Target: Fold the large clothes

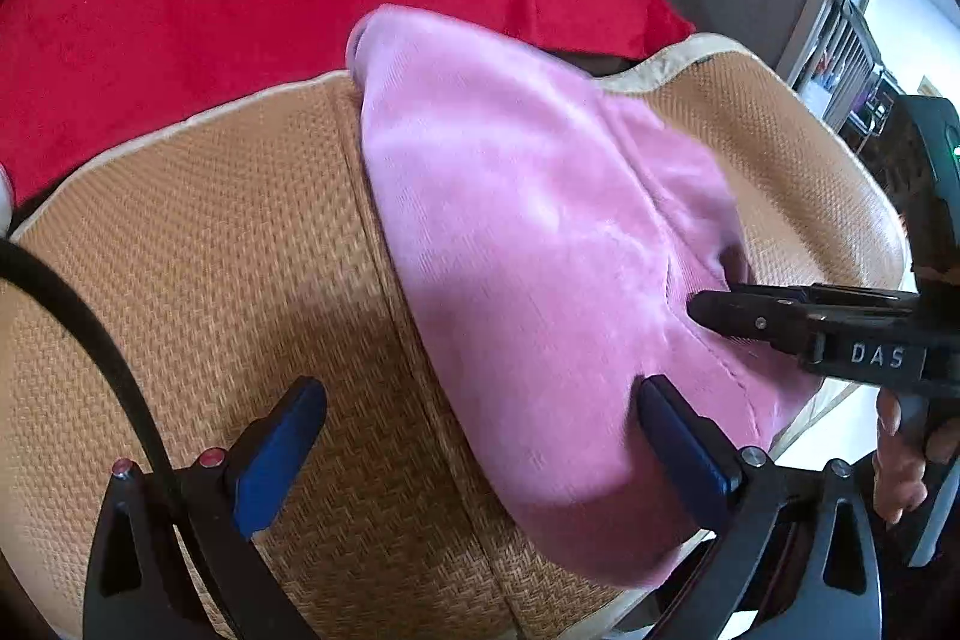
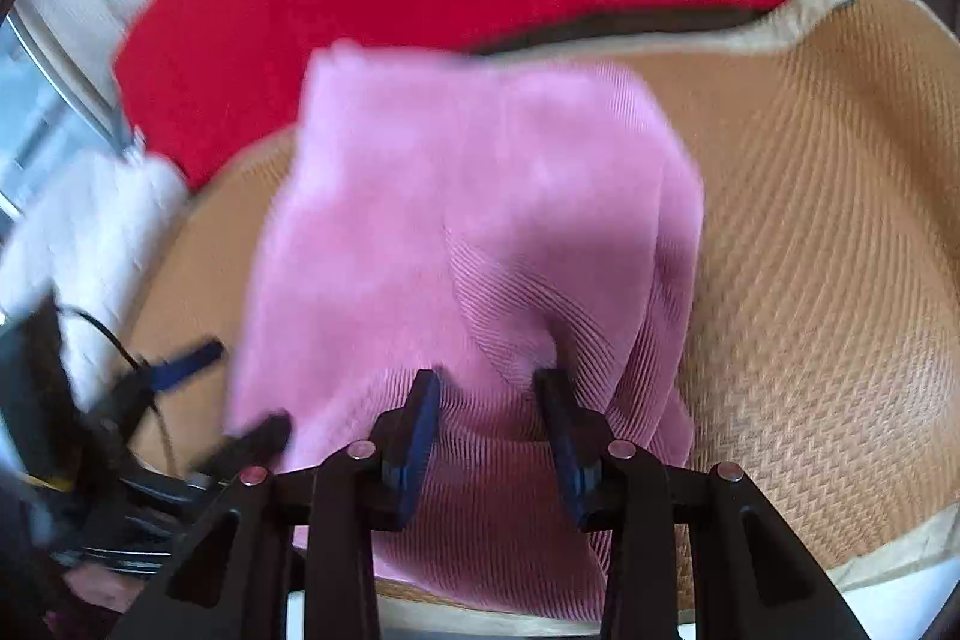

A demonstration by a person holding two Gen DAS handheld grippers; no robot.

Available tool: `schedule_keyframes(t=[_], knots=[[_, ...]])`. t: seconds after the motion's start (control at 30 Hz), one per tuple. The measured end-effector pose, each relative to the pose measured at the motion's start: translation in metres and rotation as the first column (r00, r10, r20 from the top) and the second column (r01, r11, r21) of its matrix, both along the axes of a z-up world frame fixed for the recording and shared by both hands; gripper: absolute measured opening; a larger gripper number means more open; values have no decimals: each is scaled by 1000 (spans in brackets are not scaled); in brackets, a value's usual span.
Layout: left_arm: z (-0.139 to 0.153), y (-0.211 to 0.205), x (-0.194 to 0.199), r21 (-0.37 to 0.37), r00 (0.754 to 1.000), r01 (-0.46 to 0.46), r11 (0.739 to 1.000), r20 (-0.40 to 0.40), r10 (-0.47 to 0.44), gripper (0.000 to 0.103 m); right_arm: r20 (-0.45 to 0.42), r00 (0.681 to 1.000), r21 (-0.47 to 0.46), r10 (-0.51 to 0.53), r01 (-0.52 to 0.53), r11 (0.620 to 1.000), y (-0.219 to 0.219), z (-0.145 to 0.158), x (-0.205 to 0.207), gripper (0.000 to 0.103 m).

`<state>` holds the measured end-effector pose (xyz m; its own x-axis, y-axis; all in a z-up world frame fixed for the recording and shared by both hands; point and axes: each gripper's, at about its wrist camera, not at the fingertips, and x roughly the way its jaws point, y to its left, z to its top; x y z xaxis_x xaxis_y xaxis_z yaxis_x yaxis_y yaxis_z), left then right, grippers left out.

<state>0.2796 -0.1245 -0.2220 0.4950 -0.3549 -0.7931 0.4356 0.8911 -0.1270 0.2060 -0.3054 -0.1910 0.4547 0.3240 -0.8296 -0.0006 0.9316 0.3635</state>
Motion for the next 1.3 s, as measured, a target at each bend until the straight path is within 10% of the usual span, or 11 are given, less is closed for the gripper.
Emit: schedule_keyframes(t=[0.27,0.5,0.87,1.03,1.3], knots=[[25,13,17,-12,996,-6,1000,91,8,103,46,998,93,-33,29,995,-15,34,34,38],[-12,3,40,-64,998,23,998,-61,-27,103,-50,998,92,-48,52,994,-8,-5,92,38],[8,28,10,-45,998,65,997,4,-64,103,81,996,62,46,-51,997,-5,46,23,38],[-9,30,11,-95,995,74,993,-59,-80,103,-36,996,12,86,-86,996,7,4,23,38],[16,28,11,-79,998,32,996,51,-28,103,83,996,87,37,-45,995,-17,35,6,38]])
